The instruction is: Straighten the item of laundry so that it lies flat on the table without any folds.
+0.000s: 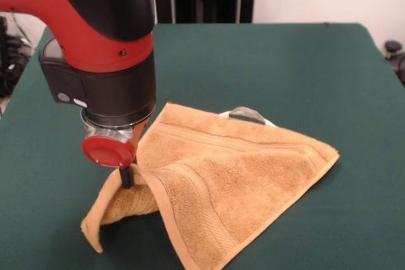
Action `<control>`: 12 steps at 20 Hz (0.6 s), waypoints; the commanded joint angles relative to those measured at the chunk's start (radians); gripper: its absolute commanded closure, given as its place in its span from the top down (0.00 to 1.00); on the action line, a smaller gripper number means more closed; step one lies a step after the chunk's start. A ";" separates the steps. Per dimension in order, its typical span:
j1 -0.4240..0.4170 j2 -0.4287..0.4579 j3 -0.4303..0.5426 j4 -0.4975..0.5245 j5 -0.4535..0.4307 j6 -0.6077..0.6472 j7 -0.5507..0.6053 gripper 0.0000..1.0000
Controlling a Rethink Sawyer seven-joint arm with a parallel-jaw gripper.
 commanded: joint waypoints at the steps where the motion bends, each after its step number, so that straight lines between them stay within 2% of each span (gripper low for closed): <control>1: 0.055 0.023 -0.042 0.142 0.004 0.008 0.286 0.00; 5: 0.045 0.042 -0.044 0.145 0.001 -0.070 0.277 0.00; 9: 0.079 0.065 -0.100 0.089 -0.044 -0.083 0.325 0.00; 12: 0.058 0.076 -0.079 0.111 -0.017 -0.145 0.305 0.00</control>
